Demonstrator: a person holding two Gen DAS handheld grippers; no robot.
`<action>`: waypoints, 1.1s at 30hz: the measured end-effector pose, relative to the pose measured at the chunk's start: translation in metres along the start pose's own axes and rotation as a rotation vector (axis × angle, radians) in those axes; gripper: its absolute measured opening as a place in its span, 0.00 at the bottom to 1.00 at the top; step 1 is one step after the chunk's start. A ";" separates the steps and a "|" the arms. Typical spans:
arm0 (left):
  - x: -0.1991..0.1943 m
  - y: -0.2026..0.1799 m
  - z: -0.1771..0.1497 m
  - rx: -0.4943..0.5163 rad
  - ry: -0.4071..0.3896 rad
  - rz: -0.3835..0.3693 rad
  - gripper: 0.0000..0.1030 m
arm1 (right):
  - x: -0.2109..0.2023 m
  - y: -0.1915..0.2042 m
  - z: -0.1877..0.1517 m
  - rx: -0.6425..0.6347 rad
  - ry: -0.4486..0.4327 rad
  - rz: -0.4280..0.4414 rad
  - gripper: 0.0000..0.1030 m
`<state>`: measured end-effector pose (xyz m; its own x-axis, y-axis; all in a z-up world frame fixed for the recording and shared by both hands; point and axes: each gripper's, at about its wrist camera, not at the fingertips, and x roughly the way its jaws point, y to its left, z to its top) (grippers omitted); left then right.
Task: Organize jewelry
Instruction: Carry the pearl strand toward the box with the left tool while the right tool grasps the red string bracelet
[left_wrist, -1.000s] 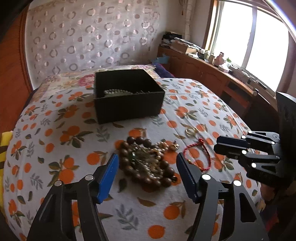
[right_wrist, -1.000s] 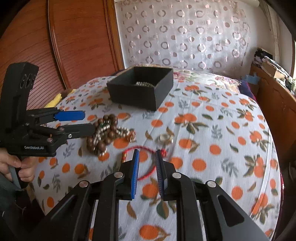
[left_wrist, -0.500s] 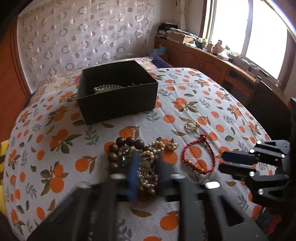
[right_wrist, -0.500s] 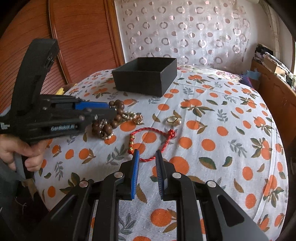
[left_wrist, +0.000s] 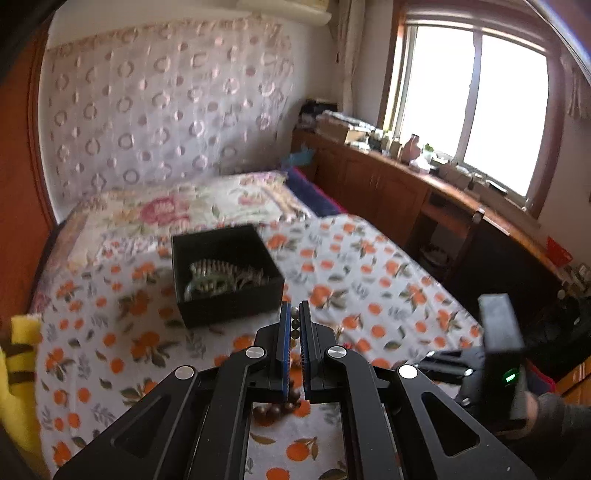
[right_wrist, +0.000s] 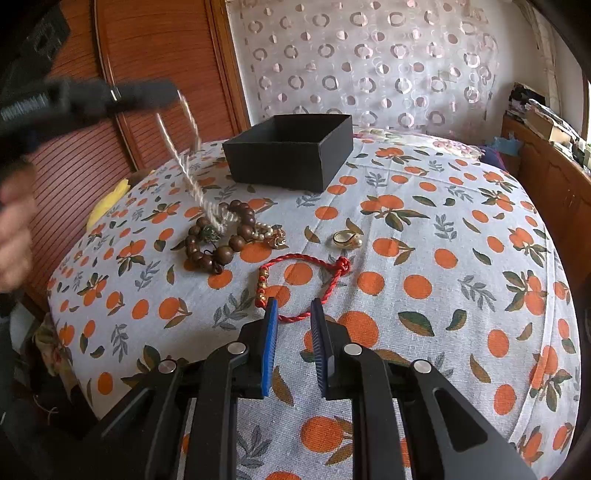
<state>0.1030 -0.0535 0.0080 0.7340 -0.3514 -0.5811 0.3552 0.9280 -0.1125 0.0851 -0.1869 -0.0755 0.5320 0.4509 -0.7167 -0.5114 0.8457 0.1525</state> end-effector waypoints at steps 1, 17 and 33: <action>-0.005 -0.001 0.004 0.002 -0.012 -0.004 0.04 | 0.000 0.000 0.000 0.000 0.001 0.001 0.19; -0.057 0.012 0.038 0.002 -0.142 0.046 0.04 | 0.018 0.018 0.015 -0.088 0.064 0.035 0.19; -0.068 0.020 0.053 0.010 -0.168 0.077 0.04 | 0.019 0.024 0.036 -0.175 0.088 0.006 0.08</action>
<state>0.0910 -0.0175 0.0881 0.8455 -0.2960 -0.4445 0.2993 0.9520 -0.0647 0.1074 -0.1479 -0.0615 0.4714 0.4226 -0.7740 -0.6281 0.7770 0.0417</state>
